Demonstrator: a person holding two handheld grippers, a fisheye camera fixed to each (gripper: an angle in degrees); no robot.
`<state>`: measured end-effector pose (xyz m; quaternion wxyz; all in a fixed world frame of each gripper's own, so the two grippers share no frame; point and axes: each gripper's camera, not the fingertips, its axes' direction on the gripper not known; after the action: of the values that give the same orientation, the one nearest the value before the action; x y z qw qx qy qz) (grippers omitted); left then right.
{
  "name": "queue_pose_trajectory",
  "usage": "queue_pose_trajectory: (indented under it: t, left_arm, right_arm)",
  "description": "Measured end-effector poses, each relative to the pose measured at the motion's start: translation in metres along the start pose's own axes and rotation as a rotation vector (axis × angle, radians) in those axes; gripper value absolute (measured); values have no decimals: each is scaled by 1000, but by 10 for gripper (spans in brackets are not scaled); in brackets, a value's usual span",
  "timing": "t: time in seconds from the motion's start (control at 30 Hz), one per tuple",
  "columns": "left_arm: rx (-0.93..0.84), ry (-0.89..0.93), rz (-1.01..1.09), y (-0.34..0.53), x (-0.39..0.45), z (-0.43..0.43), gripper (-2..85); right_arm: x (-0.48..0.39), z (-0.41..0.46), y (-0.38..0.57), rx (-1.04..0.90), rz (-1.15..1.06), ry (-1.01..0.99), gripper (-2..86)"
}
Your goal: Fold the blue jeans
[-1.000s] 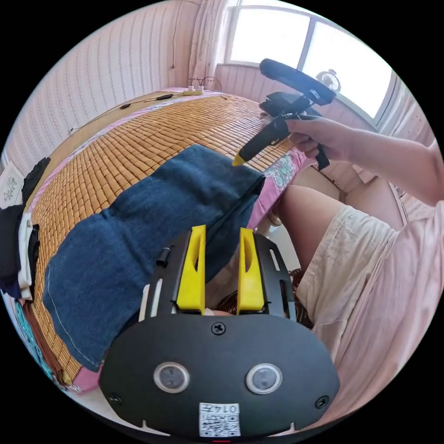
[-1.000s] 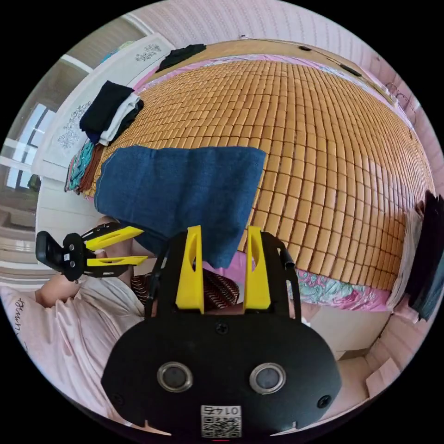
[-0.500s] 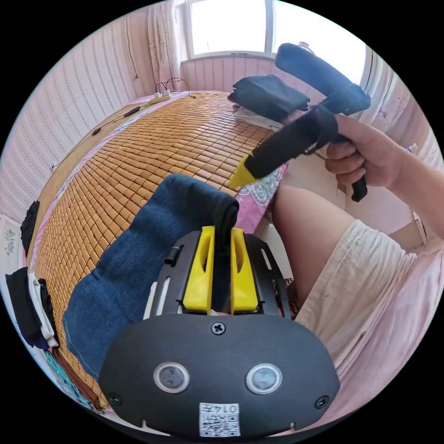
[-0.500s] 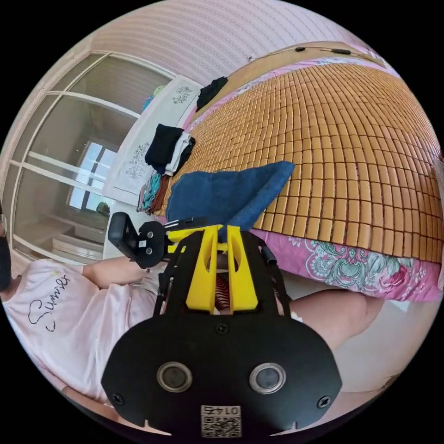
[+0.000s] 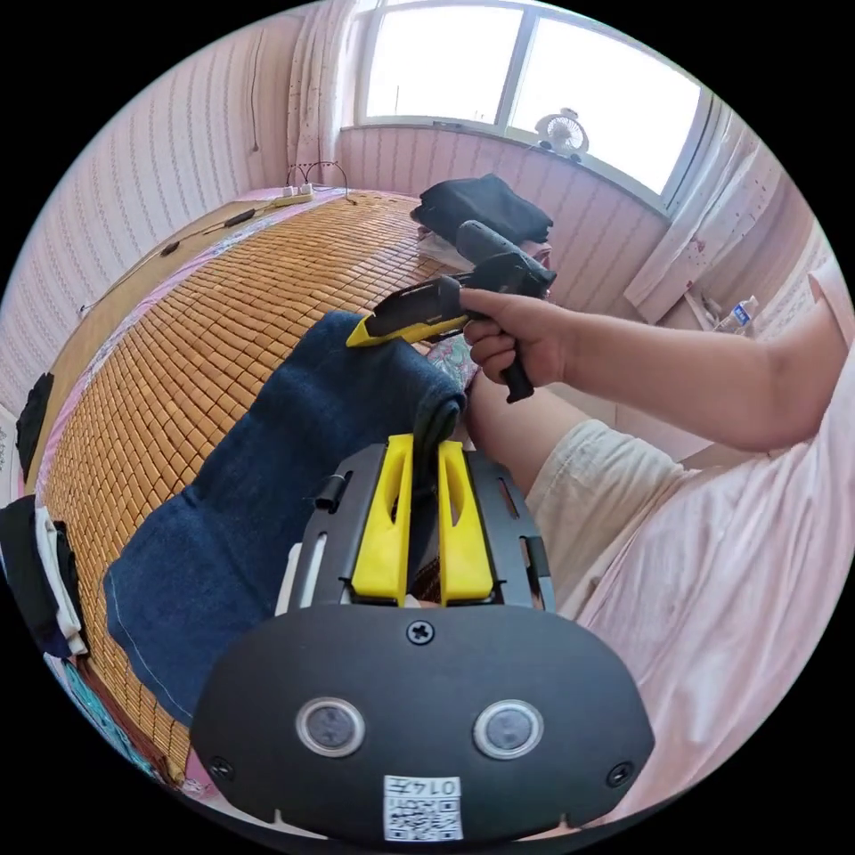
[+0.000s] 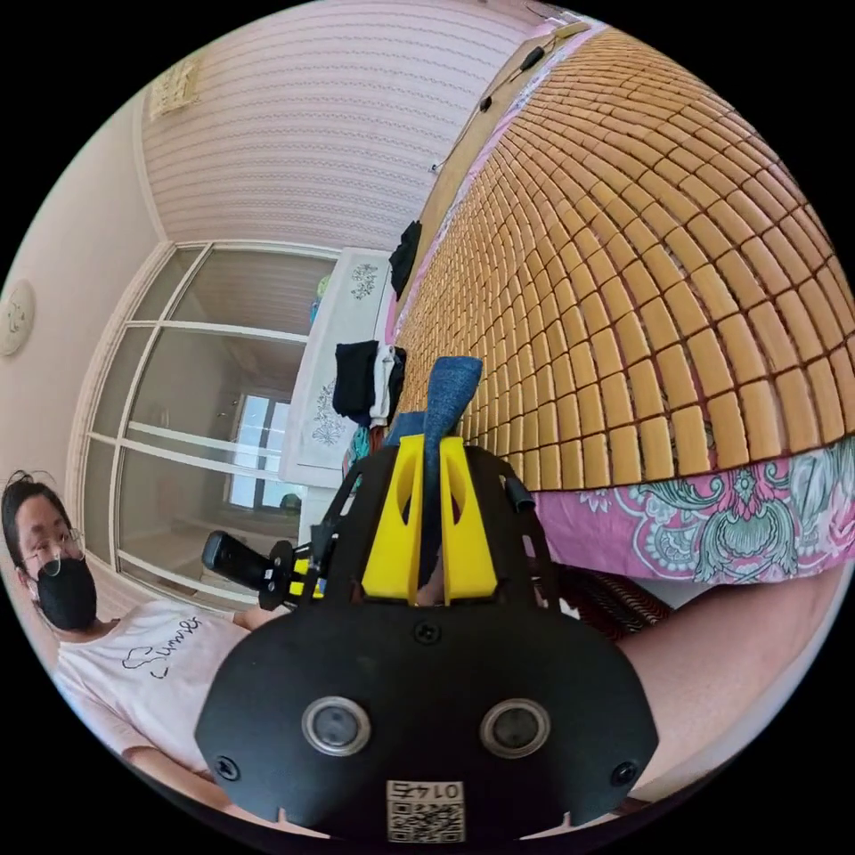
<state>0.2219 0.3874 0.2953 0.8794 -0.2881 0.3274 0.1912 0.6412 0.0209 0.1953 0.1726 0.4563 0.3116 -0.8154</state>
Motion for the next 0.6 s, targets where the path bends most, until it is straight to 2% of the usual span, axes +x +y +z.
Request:
queue_pose_trajectory:
  t: [0.1, 0.17, 0.3, 0.4, 0.5, 0.6]
  left_arm:
    - [116, 67, 24, -22, -2, -15, 50]
    - [189, 119, 25, -37, -4, -23, 51]
    - [365, 240, -42, -52, -24, -39, 51]
    - [407, 241, -129, -34, -52, -52, 55]
    - [341, 170, -249, 7, -83, -66, 79]
    - [226, 19, -393, 60, -110, -75, 91]
  right_arm:
    - [-25, -55, 2, 108, -74, -74, 21]
    - [-56, -99, 3, 184, -149, -57, 21]
    - [-107, -132, 6, 265, -232, -3, 24]
    - [-150, -101, 0, 224, -319, 47, 31]
    - [-182, -15, -11, 44, -405, 51, 51]
    - [-187, 88, -10, -180, -443, 77, 44]
